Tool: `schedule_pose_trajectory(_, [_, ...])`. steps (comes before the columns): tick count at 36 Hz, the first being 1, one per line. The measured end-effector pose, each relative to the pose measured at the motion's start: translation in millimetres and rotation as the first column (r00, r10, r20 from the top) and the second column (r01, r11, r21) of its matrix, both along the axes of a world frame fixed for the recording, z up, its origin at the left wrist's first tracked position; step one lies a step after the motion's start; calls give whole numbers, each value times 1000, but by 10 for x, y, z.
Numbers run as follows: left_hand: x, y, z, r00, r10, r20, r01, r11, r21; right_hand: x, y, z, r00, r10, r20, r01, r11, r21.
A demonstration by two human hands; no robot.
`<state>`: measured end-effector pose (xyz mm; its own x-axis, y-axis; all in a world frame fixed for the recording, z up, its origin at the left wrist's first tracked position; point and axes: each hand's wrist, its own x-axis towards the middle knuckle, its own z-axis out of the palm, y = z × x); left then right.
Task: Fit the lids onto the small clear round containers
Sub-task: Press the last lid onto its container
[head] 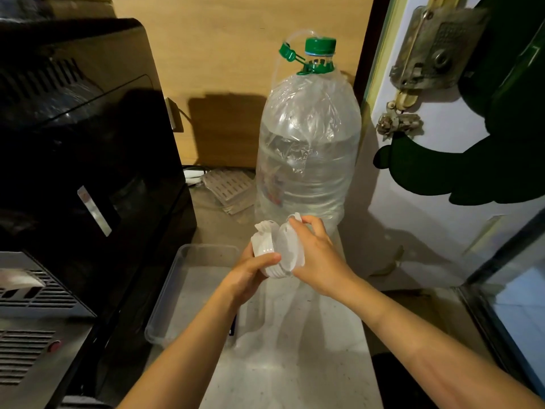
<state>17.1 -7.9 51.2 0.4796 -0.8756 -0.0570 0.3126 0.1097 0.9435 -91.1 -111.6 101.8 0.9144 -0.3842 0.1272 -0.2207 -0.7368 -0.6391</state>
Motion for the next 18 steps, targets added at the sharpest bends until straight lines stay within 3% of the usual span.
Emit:
schedule_pose_trajectory(8, [22,-3,24,997,-58,-55,54,995,-80,53,108,24,994,62,92,-64,998,23])
schedule_pose_trajectory(18, [16,75,41,981,-104,-166,83,989,-125,58,116,94,987,155,47,-161,975,154])
